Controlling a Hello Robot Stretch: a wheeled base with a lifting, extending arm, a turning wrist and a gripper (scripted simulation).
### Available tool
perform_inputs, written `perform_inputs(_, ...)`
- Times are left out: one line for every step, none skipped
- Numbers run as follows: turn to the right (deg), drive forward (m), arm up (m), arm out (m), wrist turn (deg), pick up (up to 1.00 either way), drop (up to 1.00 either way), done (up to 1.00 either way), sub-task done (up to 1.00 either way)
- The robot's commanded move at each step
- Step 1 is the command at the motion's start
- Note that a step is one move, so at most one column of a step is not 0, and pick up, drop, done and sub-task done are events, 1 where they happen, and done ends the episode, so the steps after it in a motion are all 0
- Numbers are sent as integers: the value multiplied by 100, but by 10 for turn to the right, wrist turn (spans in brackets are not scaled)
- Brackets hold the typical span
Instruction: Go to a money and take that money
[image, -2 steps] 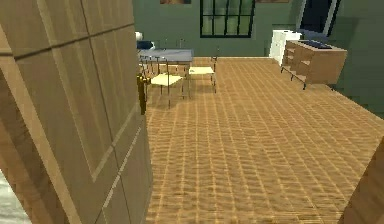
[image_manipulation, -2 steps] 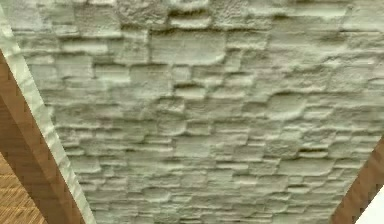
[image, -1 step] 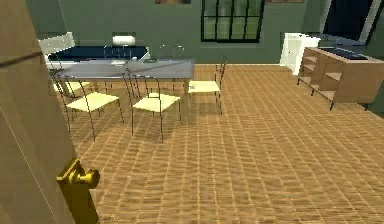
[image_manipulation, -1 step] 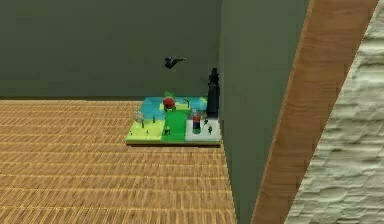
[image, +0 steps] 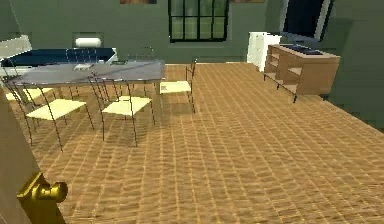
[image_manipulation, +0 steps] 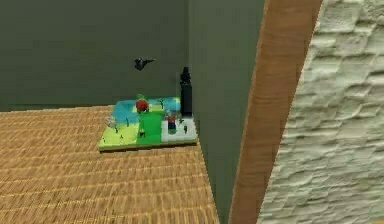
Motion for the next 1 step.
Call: perform_inputs(0, 100, 0, 0, 0, 0, 0, 0, 0)
